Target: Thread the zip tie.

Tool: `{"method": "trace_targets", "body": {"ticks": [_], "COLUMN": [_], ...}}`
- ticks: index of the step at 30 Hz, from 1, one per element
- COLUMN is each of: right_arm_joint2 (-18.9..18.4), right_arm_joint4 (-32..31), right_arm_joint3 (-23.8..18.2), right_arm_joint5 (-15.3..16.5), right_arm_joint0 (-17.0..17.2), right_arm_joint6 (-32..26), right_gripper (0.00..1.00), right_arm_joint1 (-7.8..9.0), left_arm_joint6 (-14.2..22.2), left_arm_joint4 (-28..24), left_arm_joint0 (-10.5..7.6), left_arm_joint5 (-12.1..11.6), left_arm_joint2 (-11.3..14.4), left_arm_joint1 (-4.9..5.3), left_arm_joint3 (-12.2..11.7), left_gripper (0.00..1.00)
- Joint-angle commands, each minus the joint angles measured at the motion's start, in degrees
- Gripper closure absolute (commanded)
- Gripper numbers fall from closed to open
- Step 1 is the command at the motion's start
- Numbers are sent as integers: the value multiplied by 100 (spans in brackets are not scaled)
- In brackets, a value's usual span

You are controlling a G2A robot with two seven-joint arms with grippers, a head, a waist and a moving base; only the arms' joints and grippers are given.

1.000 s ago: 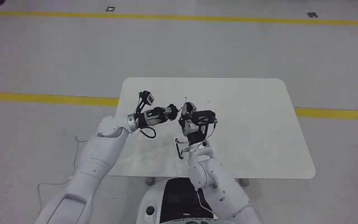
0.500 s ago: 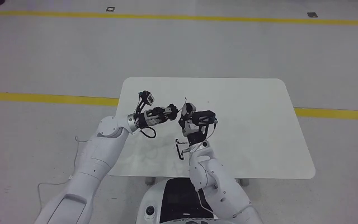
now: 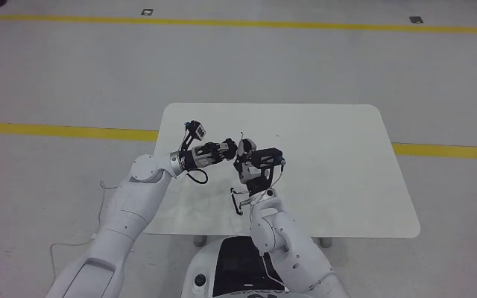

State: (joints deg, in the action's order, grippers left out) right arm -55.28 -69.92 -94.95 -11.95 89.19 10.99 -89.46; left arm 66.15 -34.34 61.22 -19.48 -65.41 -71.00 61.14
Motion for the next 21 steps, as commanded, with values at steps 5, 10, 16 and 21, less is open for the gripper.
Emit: {"method": "trace_targets", "body": {"ticks": [5,10,16,21], "right_arm_joint2": [-13,-24,-31,-37], "right_arm_joint4": [-31,-21,2,12], "right_arm_joint3": [10,4,-13,-42], "right_arm_joint5": [-43,-54,-43,-56], "right_arm_joint0": [-3,-1,5,19], "right_arm_joint6": [8,5,-16,18], "right_gripper": [100,100,0,0], "right_arm_joint1": [4,6,10,12], "left_arm_joint6": [0,0,0,0], "left_arm_joint4": [0,0,0,0], "left_arm_joint0": [0,0,0,0], "left_arm_joint5": [0,0,0,0], "left_arm_joint2": [0,0,0,0], "left_arm_joint1": [0,0,0,0], "left_arm_joint3": [0,0,0,0], "left_gripper": [100,100,100,100]}}
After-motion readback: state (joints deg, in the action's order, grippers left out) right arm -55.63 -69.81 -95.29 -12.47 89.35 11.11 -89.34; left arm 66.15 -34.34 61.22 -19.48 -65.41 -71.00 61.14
